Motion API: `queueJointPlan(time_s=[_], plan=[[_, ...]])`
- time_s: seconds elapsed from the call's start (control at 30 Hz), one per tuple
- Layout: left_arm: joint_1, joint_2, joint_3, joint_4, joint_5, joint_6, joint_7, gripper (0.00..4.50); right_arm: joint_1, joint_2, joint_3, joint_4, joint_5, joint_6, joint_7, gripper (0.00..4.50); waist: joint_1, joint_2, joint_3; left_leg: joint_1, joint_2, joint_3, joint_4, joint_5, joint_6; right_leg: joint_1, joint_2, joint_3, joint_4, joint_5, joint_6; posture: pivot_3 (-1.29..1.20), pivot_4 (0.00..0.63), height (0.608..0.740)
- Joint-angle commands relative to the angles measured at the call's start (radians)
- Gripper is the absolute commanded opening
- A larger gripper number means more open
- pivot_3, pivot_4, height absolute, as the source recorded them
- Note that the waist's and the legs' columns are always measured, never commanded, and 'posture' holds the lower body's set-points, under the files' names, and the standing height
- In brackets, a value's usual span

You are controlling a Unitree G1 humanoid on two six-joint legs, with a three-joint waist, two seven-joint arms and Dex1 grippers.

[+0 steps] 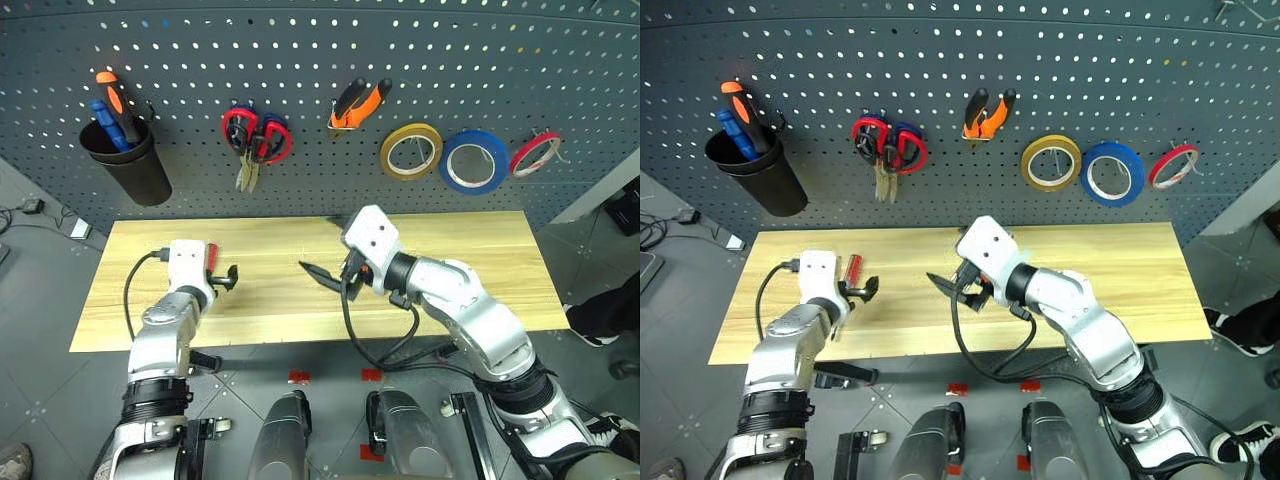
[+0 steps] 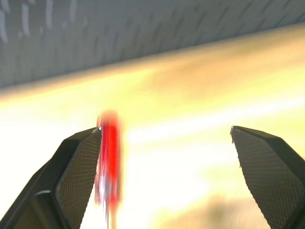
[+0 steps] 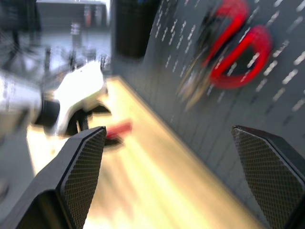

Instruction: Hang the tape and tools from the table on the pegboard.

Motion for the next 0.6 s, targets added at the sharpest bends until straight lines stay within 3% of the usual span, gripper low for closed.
queueJointPlan(time_s=[0.03, 0.3, 0.6], plan=[[-0.083, 0.060, 0.042, 0.108, -0.042, -0.002, -0.035, 4.41, -0.004, 0.032, 0.008, -0.079, 0.031, 0.136, -0.023, 4.50, 0.001, 0.000, 0.000, 0.000, 0.000, 0.000, 0.000, 0.000, 0.000, 0.000, 0.000, 0.000, 0.000, 0.000, 0.000, -0.10, 0.319, 0.740], [-0.215, 0.122, 0.017, 0.356, -0.046, 0.014, -0.081, 4.41, -0.081, 0.094, 0.019, -0.082, 0.055, 0.303, -0.039, 4.50, 0.000, -0.001, 0.004, 0.000, -0.001, 0.000, 0.000, 0.000, 0.000, 0.000, -0.001, 0.001, -0.001, 0.000, 0.000, -0.11, 0.356, 0.740], [-0.305, 0.172, -0.003, 0.562, -0.025, -0.017, -0.074, 4.41, -0.137, 0.116, 0.016, -0.056, 0.057, 0.357, -0.041, 4.50, -0.002, -0.006, 0.022, -0.001, 0.000, 0.000, -0.001, 0.000, 0.000, -0.002, -0.001, 0.001, -0.001, 0.000, 0.000, -0.13, 0.368, 0.740]])
